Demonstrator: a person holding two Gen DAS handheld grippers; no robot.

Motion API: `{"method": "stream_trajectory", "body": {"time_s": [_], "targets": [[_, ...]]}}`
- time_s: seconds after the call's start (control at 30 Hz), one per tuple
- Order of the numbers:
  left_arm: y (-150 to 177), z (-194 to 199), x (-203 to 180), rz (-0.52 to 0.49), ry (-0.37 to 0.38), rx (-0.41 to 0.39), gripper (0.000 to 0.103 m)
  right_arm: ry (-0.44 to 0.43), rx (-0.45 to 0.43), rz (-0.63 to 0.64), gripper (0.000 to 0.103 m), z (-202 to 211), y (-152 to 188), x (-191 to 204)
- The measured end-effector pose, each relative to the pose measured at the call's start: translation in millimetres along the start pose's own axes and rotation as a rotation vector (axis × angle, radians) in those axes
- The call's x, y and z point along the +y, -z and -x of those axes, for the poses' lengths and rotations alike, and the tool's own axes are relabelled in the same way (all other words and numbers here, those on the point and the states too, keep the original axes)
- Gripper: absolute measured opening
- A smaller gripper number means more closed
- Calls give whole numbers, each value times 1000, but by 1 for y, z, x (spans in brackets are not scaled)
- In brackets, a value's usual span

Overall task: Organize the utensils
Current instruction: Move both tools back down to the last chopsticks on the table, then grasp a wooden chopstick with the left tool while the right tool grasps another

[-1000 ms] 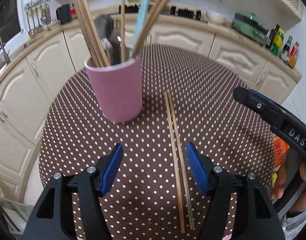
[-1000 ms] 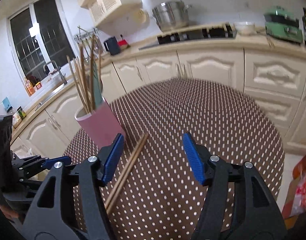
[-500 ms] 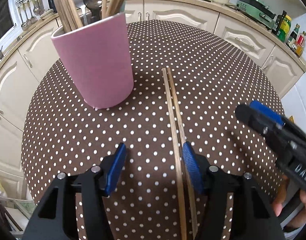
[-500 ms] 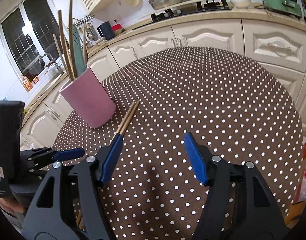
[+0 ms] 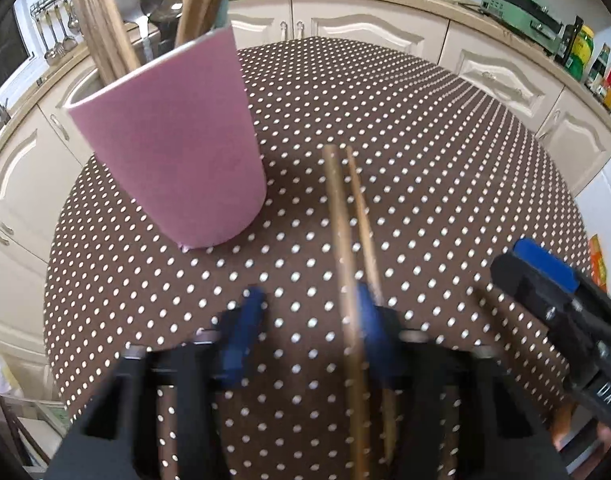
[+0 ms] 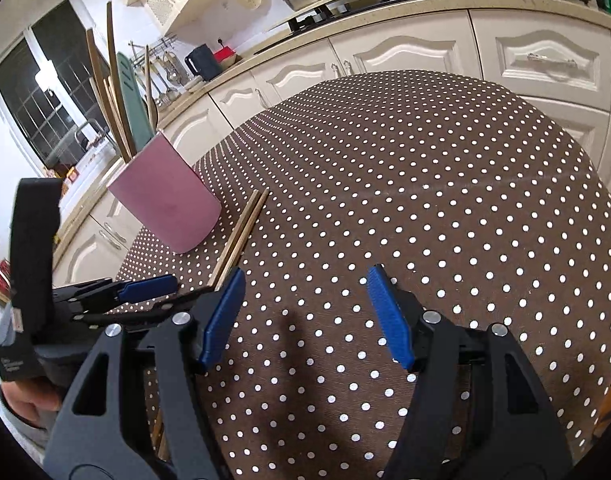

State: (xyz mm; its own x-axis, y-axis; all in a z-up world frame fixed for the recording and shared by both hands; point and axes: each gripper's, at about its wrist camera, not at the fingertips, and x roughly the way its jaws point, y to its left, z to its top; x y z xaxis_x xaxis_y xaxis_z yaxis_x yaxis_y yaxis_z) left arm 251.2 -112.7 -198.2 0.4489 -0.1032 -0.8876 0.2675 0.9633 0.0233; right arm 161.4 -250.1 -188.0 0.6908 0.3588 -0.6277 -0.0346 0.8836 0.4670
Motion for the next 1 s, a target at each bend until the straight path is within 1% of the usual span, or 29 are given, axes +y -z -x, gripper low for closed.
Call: {"method": "stream_trajectory", "body": {"time_s": [0.03, 0.1, 0.13, 0.2, 0.23, 0.3, 0.33, 0.4, 0.5, 0.63, 0.73, 0.87, 0.9, 1.0], "targets": [[-6, -2, -3, -2, 1, 4, 19, -4, 0, -4, 63, 1, -1, -1], [-14, -7, -7, -3, 17, 11, 10, -4, 3, -6, 63, 1, -1, -1], [-17, -9, -8, 0, 21, 11, 7, -2, 4, -4, 63, 1, -2, -1], [-19, -10, -9, 14, 28, 7, 6, 3, 5, 1, 63, 0, -2, 1], [-5, -6, -4, 24, 37, 3, 6, 4, 6, 2, 63, 0, -2, 1], [1, -2, -4, 25, 49, -2, 6, 9, 7, 6, 63, -1, -3, 2], [18, 4, 0, 22, 55, -6, 6, 14, 9, 11, 63, -2, -3, 4], [28, 9, 1, 18, 69, -9, 6, 36, 18, 29, 63, -3, -4, 8], [44, 20, 6, 39, 100, -19, 6, 73, 47, 60, 63, -7, -5, 18], [64, 30, 17, 71, 135, -22, 6, 86, 128, 88, 63, -17, -9, 37], [77, 37, 28, 98, 151, -31, 6, 114, 177, 147, 63, -28, -12, 59], [94, 44, 51, 151, 148, -40, 6, 150, 253, 204, 63, -46, -16, 83], [97, 45, 56, 163, 146, -44, 6, 156, 290, 218, 63, -54, -17, 89], [107, 52, 71, 181, 139, -53, 6, 175, 345, 240, 63, -70, -20, 101]]}}
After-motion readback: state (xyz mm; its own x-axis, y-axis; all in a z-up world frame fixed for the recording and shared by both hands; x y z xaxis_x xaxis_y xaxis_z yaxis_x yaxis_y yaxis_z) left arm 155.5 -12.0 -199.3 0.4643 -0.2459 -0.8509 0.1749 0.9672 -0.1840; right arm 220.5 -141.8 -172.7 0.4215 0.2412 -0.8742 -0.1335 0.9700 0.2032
